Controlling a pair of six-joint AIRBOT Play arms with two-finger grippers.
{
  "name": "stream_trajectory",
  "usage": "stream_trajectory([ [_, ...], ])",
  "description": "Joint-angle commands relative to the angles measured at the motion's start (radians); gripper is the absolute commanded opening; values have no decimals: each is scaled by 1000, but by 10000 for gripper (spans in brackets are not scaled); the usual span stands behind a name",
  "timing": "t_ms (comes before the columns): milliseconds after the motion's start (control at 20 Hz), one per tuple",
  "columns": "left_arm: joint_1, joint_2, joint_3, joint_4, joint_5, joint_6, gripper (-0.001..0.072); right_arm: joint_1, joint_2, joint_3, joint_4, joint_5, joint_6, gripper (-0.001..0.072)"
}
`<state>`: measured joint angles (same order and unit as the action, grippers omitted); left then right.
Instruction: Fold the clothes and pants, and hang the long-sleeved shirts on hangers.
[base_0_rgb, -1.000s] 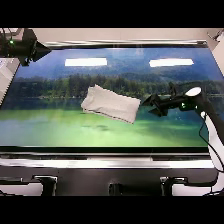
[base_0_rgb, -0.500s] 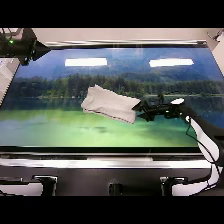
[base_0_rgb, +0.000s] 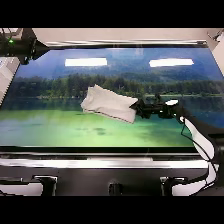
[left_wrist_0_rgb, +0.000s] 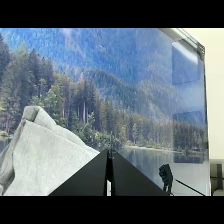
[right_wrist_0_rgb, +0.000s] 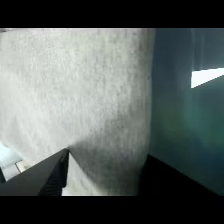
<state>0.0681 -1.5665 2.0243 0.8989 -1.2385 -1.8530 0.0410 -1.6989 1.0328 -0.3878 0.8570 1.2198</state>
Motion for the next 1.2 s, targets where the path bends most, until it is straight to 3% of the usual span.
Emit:
stream_trajectory([
  [0,1,-1,0,0,1,7,15,53,-2,0,10,-64,16,440],
  [50,1,-1,0,0,1,7,15,63,-2,0,13,-76,19,349],
  [150,1,-1,0,0,1,7,16,63,5,3,40,-72,21,99],
  [200,1,-1,0,0,1,14,16,59,15,7,55,-69,13,42],
  [400,1,-1,0,0,0,14,16,59,79,134,11,-74,59,35],
  [600,1,-1,0,0,0,14,16,40,51,389,-319,-59,345,35],
  [700,1,-1,0,0,0,14,15,-13,11,517,-415,-12,452,35],
  [1150,1,-1,0,0,-22,22,15,-351,-127,884,-533,5,624,35],
])
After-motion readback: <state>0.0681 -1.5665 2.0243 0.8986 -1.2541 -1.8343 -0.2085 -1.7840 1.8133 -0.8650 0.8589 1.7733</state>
